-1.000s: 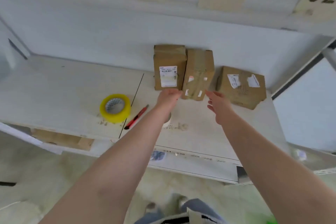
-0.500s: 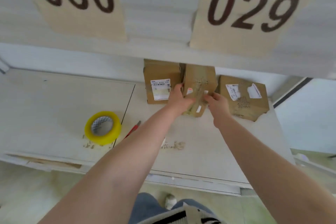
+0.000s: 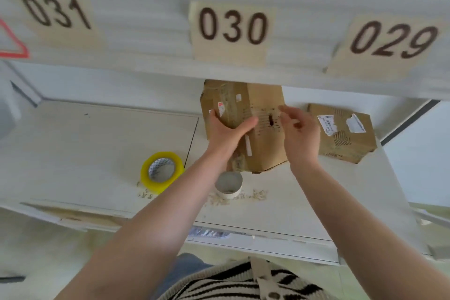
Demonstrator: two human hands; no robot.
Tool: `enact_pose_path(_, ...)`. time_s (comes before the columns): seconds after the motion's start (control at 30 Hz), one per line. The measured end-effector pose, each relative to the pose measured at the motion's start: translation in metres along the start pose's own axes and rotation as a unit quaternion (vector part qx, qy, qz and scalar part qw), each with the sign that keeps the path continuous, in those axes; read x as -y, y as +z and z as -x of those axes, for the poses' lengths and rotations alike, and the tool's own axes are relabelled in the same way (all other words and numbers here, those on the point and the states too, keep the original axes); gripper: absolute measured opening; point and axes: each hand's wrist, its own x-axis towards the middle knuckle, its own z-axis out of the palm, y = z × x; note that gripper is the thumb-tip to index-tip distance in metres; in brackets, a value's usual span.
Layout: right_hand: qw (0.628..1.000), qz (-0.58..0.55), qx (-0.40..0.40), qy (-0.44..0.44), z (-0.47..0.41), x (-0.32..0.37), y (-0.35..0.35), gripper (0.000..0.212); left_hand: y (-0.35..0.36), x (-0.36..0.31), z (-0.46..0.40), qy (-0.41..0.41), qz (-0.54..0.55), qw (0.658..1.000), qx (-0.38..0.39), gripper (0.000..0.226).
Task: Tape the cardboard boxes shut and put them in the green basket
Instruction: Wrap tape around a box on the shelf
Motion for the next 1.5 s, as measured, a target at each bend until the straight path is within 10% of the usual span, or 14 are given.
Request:
enact_pose_path(0.27, 0.931, -0.199, 0.252, 0.175, 0.037, 0.029, 0.059, 0.052, -0.139, -0.026, -0.006, -0.073, 0.127, 0.974, 0.171, 0.117)
enact_pose_path(0.43, 0.935, -0.161, 0.246, 0.200, 0.089, 0.060, 0.169, 0.043, -0.248, -0.025, -0.021, -0.140, 0.078, 0.984, 0.079, 0.045)
enact_pose_path(0.73, 0.903, -0.015, 0.339, 0.263, 0.170, 0.057, 0.342, 0.051, -0.413, -0.001, -0.037, -0.221, -0.123, 0.967, 0.001, 0.020)
enact_pose_path(0.9, 0.943, 0.212, 0.222, 0.127, 0.168, 0.011, 0.335, 0.038, -0.438, 0.027, -0.044, -0.227, -0.152, 0.962, -0.020, 0.021)
enact_pose_path(1.03, 0.853, 0.428, 0.298, -0.005, 0.165, -0.019, 0.316, 0.022, -0.438, 0.031, -0.053, -0.213, -0.154, 0.965, -0.002, 0.013)
enact_pose_path(1.33, 0.758, 0.512, 0.399, -0.069, 0.157, -0.022, 0.292, 0.049, -0.411, 0.034, -0.060, -0.205, -0.191, 0.960, 0.025, 0.044)
enact_pose_path(1.5, 0.891, 0.377, 0.254, 0.017, 0.149, -0.003, 0.265, 0.037, -0.402, 0.037, -0.059, -0.210, -0.174, 0.962, 0.032, 0.040)
